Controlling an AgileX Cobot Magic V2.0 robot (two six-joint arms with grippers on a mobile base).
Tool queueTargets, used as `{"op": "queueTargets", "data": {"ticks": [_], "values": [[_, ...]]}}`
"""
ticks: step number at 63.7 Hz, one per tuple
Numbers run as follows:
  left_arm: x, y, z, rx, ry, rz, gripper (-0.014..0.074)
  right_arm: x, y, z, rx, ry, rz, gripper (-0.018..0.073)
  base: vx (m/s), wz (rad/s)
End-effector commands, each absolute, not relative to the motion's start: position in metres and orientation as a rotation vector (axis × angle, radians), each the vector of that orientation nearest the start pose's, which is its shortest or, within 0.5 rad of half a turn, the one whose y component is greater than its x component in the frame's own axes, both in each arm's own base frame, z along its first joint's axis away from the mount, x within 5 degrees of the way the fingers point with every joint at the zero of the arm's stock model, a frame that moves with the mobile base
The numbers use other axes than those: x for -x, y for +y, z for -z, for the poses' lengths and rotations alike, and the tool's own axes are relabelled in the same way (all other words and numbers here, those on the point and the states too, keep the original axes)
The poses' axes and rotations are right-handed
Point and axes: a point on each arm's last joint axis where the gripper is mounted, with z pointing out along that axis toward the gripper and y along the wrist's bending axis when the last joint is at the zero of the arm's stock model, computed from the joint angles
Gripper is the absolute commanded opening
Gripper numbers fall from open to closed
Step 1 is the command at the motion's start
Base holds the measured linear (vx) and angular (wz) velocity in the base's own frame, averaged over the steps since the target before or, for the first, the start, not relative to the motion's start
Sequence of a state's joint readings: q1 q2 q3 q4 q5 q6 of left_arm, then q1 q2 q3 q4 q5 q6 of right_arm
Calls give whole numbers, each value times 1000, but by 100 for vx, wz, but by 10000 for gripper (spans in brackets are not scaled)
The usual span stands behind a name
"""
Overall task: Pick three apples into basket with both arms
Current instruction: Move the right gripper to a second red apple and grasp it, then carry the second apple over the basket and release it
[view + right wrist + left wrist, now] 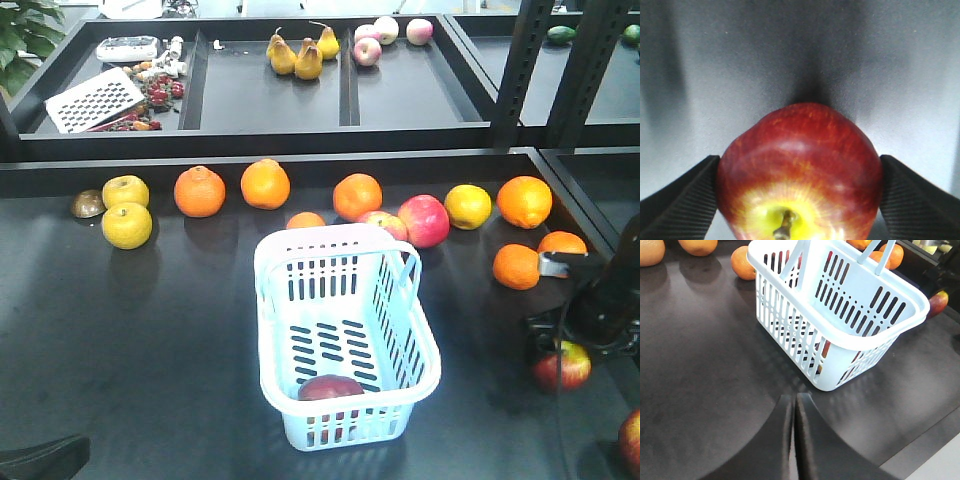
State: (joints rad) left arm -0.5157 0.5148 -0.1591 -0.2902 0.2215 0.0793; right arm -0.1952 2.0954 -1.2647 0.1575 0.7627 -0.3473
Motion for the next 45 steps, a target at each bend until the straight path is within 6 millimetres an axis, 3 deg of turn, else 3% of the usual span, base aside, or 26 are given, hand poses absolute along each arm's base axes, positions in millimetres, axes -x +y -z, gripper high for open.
{"op": "queueTargets", "data": {"ticks": [1,4,17,28,34,45], "values": [[-90,-56,-222,-318,1970,525,-6,-378,-61,-163,107,2893,-147,52,0,0],[-90,-56,-222,-318,1970,525,-6,-374,-57,-178,129,2872,-180,-17,0,0],[-90,-56,-222,-318,1970,525,-6,-341,-32,-255,254,2763,-427,-2,0,0],[-90,-56,-222,-318,1969,525,-6,-312,16,-310,485,2589,-584,-1,0,0],[-90,-56,-222,-317,1968,525,-6,-302,51,-320,590,2557,-638,0,0,0],[-90,-56,-222,-317,1968,525,-6,-299,104,-312,748,2530,-655,17,0,0]]}}
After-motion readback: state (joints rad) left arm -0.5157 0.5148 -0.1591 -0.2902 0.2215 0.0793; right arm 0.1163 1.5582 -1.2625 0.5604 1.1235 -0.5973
